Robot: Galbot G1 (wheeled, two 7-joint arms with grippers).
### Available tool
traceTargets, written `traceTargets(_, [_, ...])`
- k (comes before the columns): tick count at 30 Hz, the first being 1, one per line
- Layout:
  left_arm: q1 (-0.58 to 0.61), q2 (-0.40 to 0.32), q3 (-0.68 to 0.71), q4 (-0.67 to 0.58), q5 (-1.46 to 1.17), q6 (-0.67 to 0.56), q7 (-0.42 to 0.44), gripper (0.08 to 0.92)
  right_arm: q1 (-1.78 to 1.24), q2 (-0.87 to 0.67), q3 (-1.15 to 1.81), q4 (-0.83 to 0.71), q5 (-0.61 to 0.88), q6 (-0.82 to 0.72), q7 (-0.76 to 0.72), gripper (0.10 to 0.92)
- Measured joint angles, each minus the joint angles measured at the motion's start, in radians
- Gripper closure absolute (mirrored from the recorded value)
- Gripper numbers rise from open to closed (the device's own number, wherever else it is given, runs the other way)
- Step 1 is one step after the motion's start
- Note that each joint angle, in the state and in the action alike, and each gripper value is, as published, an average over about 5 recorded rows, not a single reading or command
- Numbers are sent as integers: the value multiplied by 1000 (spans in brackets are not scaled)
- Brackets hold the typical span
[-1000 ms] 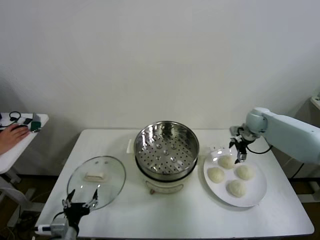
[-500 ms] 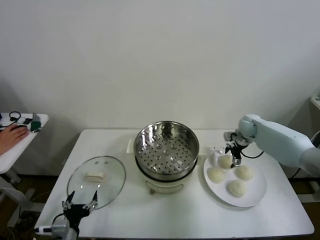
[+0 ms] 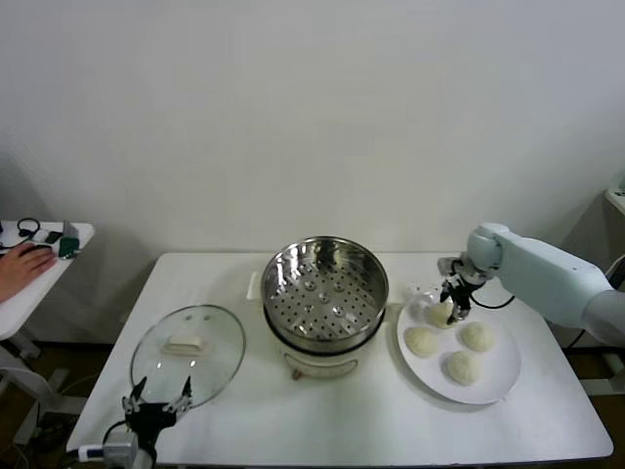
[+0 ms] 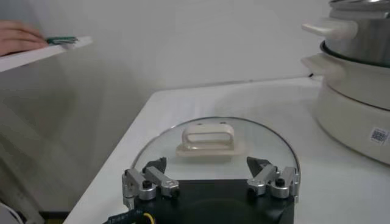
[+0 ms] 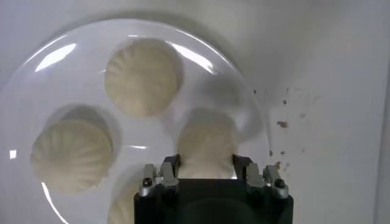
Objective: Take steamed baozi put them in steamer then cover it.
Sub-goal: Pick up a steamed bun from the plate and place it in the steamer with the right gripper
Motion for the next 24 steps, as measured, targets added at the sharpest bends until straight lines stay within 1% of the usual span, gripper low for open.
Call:
traceTargets(5, [-1, 0, 1, -6, 3, 1, 0, 177, 141, -15, -78, 77, 27, 55, -13, 419])
traceTargets(12, [-1, 8, 2, -16, 2, 3, -1, 177, 394, 8, -184, 208, 90, 180, -35, 413])
traceTargets(19, [-2, 14, 5, -23, 1, 8, 0, 177, 573, 86, -257, 346, 127, 320, -32, 390])
traceTargets(24, [-6, 14, 5, -28, 0, 14, 1, 177, 597, 167, -280, 398, 92, 416, -9, 389])
